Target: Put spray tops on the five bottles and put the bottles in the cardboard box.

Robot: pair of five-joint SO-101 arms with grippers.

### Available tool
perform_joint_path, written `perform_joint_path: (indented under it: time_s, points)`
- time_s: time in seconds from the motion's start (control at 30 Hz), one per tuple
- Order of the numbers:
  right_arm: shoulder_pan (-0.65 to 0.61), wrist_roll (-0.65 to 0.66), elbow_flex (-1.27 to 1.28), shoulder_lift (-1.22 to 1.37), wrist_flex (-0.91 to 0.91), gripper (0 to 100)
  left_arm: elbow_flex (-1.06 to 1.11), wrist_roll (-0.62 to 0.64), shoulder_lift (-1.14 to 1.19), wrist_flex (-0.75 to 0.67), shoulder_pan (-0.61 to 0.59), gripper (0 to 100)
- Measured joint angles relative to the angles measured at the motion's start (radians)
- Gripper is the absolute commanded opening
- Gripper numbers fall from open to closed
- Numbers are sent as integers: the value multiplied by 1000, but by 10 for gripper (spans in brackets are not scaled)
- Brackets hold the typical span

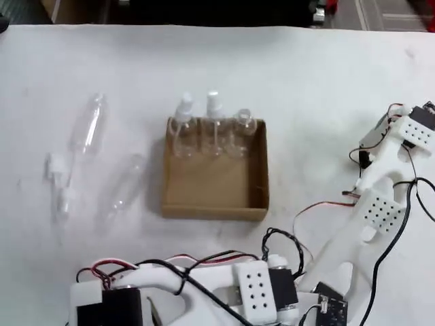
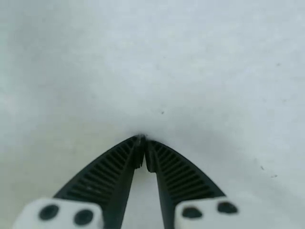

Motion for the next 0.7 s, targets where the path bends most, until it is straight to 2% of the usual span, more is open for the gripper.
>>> perform_joint_path:
  time_s: [0.07, 0.17, 0.27, 0.47, 0.7]
  points:
    - [0, 0, 0, 0, 0, 25, -2, -18, -21, 11, -2, 12]
    - [0, 0, -2, 2, -2, 25, -6, -84, -58, -6, -64, 32]
    - [0, 0, 3, 2, -2, 25, 69, -84, -124, -41, -72, 29]
    - [6, -5, 8, 3, -2, 25, 242, -75, -341, -133, -29, 89]
    - [-18, -6, -78, 12, 5, 25, 255, -75, -539, -158, 35, 102]
